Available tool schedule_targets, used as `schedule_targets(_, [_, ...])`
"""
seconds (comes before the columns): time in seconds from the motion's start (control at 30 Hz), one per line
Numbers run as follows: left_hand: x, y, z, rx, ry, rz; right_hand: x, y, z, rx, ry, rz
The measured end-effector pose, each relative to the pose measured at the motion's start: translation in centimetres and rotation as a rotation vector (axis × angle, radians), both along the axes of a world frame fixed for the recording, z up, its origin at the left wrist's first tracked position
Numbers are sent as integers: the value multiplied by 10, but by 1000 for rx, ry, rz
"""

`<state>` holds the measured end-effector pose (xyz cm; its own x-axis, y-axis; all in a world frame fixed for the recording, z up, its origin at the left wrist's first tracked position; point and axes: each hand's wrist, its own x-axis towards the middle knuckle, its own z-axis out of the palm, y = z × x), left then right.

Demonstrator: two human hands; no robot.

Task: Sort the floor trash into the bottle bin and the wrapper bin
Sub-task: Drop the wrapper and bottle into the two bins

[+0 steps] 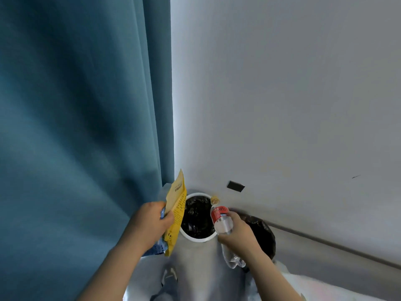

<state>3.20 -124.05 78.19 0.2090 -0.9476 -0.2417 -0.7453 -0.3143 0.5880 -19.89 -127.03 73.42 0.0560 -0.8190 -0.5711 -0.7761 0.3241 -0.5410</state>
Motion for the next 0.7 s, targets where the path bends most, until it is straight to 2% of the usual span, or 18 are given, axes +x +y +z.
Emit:
schedule_targets(0.33, [20, -85, -61, 154, -20, -82, 24, -87, -78, 185, 66, 25])
schedule_targets(0.7, [8, -116, -140, 295, -6, -42, 32, -166, -191, 348, 164, 160])
